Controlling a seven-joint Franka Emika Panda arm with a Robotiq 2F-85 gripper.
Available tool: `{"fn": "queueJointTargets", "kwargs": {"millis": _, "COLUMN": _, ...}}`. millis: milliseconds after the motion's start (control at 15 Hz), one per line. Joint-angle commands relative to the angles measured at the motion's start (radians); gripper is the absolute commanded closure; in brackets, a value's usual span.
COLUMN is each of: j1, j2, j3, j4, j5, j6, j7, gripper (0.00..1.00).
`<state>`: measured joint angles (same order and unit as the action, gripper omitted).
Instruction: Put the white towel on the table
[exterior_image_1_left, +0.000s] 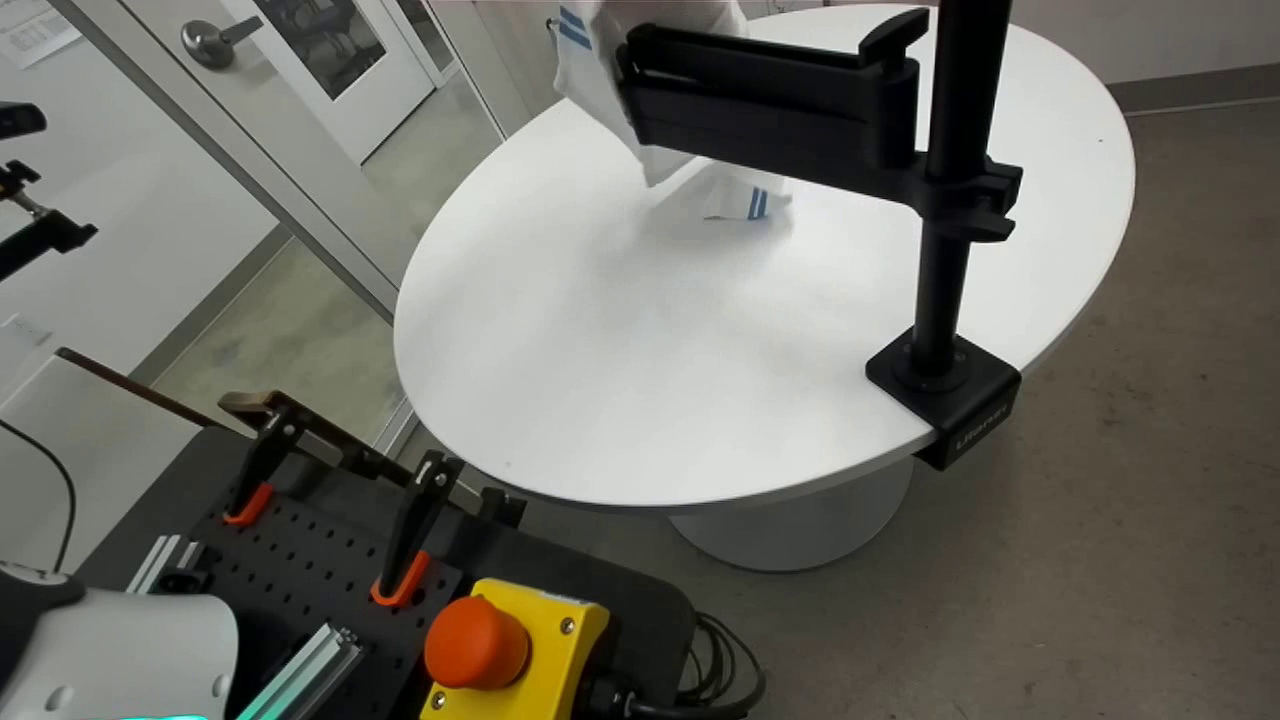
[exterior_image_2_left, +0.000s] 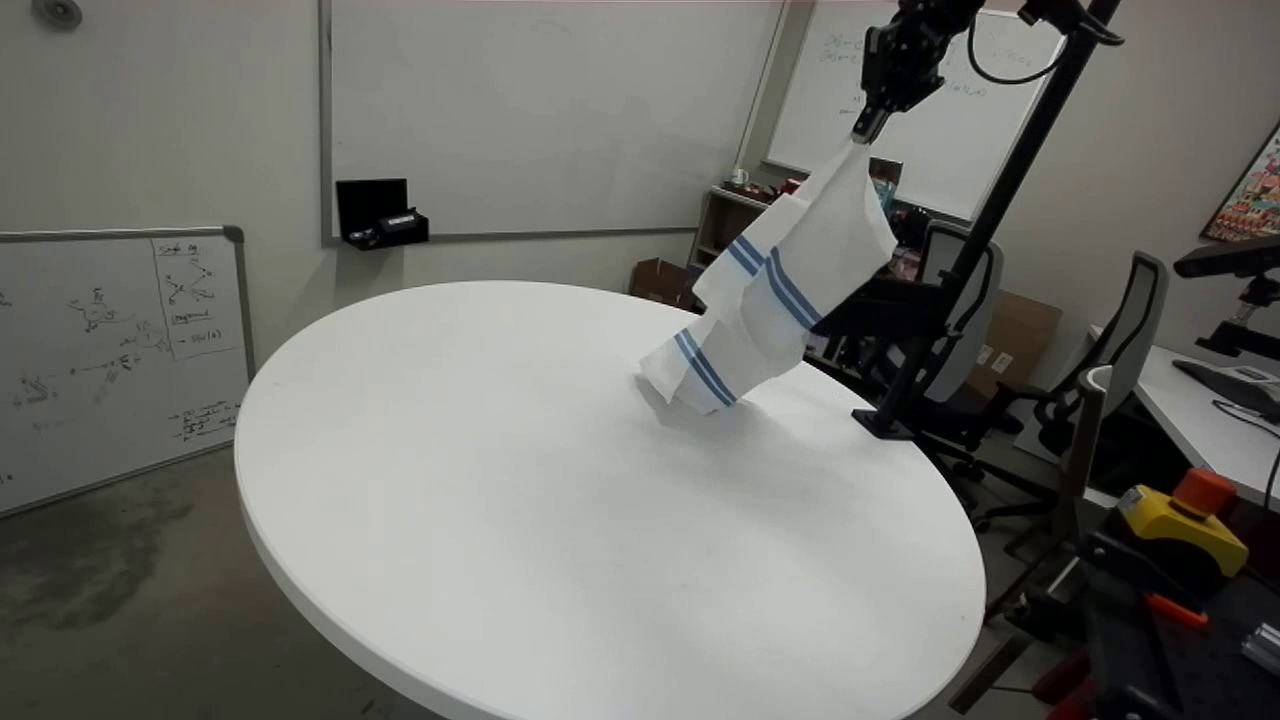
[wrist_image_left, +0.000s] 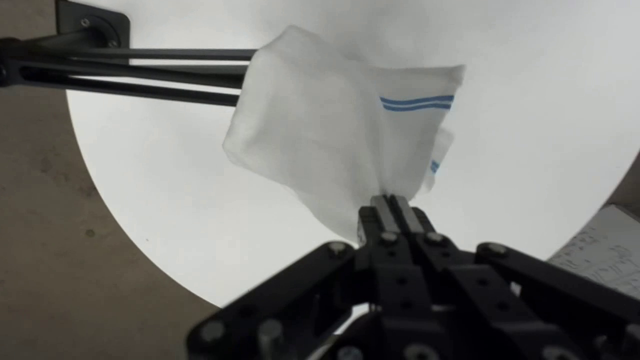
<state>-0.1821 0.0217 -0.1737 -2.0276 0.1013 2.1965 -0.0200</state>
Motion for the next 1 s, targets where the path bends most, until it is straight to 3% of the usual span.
{"fn": "queueJointTargets", "kwargs": {"millis": 0, "j1": 0.015, "j2": -0.133, "j3": 0.011, "j4": -0.070, "j5": 0.071, "j6": -0.002, "j7": -0.106, "gripper": 0.99}}
{"fn": "queueJointTargets", "kwargs": {"millis": 400, "j1": 0.085, "j2": -0.316, "j3": 0.018, "j4": -0.166, "j5": 0.142, "j6": -0.039, "j7": -0.282, "gripper": 0.99}}
{"fn": "queueJointTargets", "kwargs": {"millis": 667, "j1": 0.128, "j2": -0.438, "j3": 0.002, "j4": -0.222, "j5": 0.153, "j6": -0.122, "j7": -0.376, "gripper": 0.99}}
{"fn": "queueJointTargets", "kwargs": {"millis": 933, "j1": 0.128, "j2": -0.530, "j3": -0.024, "j4": -0.253, "j5": 0.103, "j6": -0.249, "j7": -0.436, "gripper": 0.99}}
